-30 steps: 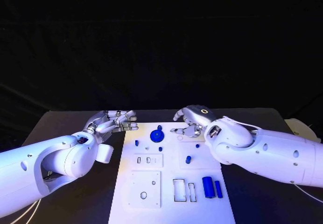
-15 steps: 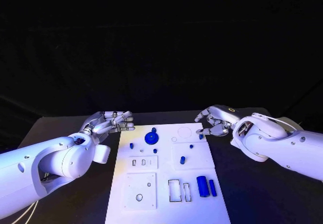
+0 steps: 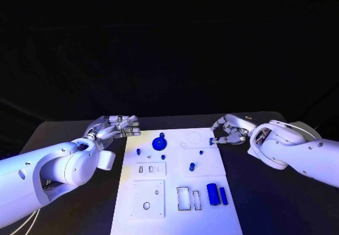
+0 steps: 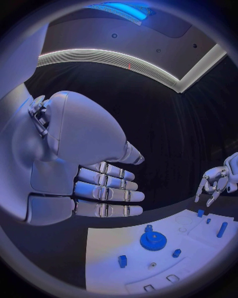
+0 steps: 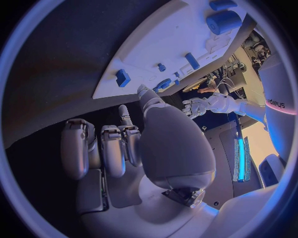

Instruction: Assemble the parts on the task board

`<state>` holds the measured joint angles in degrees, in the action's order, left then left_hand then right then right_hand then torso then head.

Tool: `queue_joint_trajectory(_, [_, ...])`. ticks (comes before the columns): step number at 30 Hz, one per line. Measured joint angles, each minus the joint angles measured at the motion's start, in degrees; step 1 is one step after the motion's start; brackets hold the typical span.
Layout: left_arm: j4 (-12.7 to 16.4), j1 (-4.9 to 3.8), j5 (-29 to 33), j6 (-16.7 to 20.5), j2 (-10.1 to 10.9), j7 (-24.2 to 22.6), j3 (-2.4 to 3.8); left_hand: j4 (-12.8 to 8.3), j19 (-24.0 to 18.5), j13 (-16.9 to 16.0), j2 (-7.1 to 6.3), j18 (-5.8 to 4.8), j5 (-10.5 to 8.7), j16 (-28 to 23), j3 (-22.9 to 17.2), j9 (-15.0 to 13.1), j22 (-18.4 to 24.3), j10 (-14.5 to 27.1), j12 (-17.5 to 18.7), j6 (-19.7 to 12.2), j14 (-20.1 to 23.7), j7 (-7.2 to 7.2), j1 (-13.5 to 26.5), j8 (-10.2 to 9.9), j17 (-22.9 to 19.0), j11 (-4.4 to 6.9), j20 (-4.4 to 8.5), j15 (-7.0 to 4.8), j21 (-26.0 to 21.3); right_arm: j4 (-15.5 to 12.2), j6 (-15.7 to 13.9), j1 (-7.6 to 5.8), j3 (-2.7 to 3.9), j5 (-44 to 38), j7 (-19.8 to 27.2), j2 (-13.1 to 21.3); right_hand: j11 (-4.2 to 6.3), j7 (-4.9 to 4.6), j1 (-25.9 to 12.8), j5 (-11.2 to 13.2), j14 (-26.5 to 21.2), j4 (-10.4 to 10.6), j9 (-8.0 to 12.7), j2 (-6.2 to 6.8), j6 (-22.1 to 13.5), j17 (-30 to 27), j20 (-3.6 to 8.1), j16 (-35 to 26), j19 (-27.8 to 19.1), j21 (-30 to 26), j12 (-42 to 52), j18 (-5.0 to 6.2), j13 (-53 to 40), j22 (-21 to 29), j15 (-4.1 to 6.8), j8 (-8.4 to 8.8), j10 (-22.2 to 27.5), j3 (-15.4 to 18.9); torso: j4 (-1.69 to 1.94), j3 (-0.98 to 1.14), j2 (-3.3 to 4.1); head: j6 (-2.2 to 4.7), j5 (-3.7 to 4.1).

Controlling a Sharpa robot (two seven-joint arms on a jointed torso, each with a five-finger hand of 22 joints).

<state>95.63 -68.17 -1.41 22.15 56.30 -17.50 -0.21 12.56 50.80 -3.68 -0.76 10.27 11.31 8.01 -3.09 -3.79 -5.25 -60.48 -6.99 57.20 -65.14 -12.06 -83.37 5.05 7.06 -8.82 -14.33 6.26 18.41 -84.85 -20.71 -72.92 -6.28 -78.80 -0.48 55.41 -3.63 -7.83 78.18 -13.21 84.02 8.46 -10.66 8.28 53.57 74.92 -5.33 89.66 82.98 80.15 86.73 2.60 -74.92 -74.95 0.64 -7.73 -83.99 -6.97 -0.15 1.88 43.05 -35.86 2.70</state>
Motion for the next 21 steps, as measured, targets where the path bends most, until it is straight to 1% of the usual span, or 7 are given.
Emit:
queue_joint_trajectory(1, [0.0,0.00,0.0,0.0,0.0,0.0,0.00,0.0,0.0,0.0,0.00,0.00,0.00,0.0,0.0,0.0,0.0,0.0,0.0,0.0,0.0,0.00,0.0,0.0,0.0,0.00,0.00,0.00,0.0,0.3,0.1,0.10,0.00,0.1,0.0,-0.2,0.00,-0.01,0.2,0.0,0.0,0.0,0.0,-0.19,0.0,0.0,0.00,0.0,0.0,0.0,0.0,0.00,0.0,0.0,0.00,0.00,0.0,0.0,0.00,0.00,0.01,-0.03,0.00])
queue_joint_trajectory(4, [0.0,0.00,0.0,0.0,0.0,0.0,0.00,0.0,0.0,0.0,0.00,0.00,0.00,0.0,0.0,0.0,0.0,0.0,0.0,0.0,0.0,0.00,0.0,0.0,0.0,0.00,0.00,0.00,0.0,1.2,0.2,0.50,0.00,0.4,0.0,-0.6,0.00,-0.21,0.2,-0.2,0.0,0.0,0.0,-0.19,0.2,0.0,0.00,0.0,0.0,0.0,0.0,0.00,0.0,0.0,0.00,0.00,0.0,0.0,0.02,0.00,0.04,-0.13,0.00])
queue_joint_trajectory(8, [0.1,0.00,0.0,-0.1,0.0,0.0,0.00,0.0,0.0,0.0,0.00,0.00,0.00,0.0,0.0,0.0,0.0,0.0,0.0,0.0,0.0,0.00,0.0,0.0,0.0,0.00,0.00,0.00,0.0,1.8,0.4,1.05,-0.02,0.4,0.0,-1.1,0.00,-0.21,0.2,-0.6,0.0,-0.2,0.0,-0.19,0.2,0.0,-0.01,0.0,0.0,0.0,0.0,0.00,0.0,0.0,0.00,0.00,0.0,0.2,0.08,0.03,0.06,-0.20,-0.01])
queue_joint_trajectory(10, [0.1,0.00,0.0,-0.1,0.1,0.0,0.00,0.0,0.0,0.0,0.00,0.00,0.00,0.0,0.0,0.0,0.0,0.0,0.0,0.0,0.0,0.00,0.0,0.0,0.0,0.00,0.00,0.00,0.0,1.9,0.5,1.29,-0.02,0.4,0.0,-1.3,0.00,-0.25,0.2,-0.7,0.0,-0.2,0.0,-0.19,0.3,0.0,-0.22,0.0,0.2,0.0,0.0,0.00,0.0,0.0,0.00,0.00,0.0,0.2,0.10,0.03,0.06,-0.25,-0.03])
queue_joint_trajectory(15, [0.1,0.00,0.0,-0.1,0.1,0.0,0.00,0.0,0.0,0.0,0.00,0.00,0.00,0.0,0.0,0.0,0.1,0.0,0.0,0.0,0.0,0.00,0.0,0.0,0.0,0.00,0.00,0.00,0.0,2.6,0.6,1.77,-0.02,0.4,-0.1,-1.8,0.00,-0.73,0.2,-1.0,0.0,-0.2,0.0,-0.19,0.7,0.0,-0.22,0.0,0.2,0.3,0.4,-0.01,0.0,0.0,0.00,0.00,0.0,0.2,0.05,0.03,0.06,-0.34,-0.19])
queue_joint_trajectory(20, [0.1,0.00,0.0,-0.1,0.1,0.0,0.00,0.0,0.0,0.0,0.00,0.00,0.00,0.0,0.0,0.0,0.1,0.0,0.0,0.0,0.0,0.00,0.0,0.0,0.0,0.00,0.00,0.00,0.0,3.0,0.7,2.18,-0.02,0.3,-0.3,-2.2,0.00,-0.56,0.3,-1.2,0.0,-0.2,-0.1,-0.26,1.7,0.0,-0.42,0.0,0.4,0.4,0.5,-0.01,0.0,0.0,0.00,0.00,0.0,0.2,0.02,0.03,0.03,-0.46,-0.26])
queue_joint_trajectory(21, [0.1,0.00,0.0,-0.1,0.1,0.0,0.00,0.0,0.0,0.0,0.00,0.00,0.00,0.0,0.0,0.0,0.1,0.0,0.0,0.0,0.0,0.00,0.0,0.0,0.0,0.00,0.00,0.00,0.0,3.1,0.7,2.25,-0.02,0.3,-0.3,-2.3,0.00,-0.61,0.5,-1.2,0.0,-0.2,-0.1,-0.58,2.1,0.0,-0.40,0.0,0.4,0.5,0.7,-0.01,0.0,0.0,0.00,0.00,0.0,0.2,0.02,0.03,0.03,-0.51,-0.26])
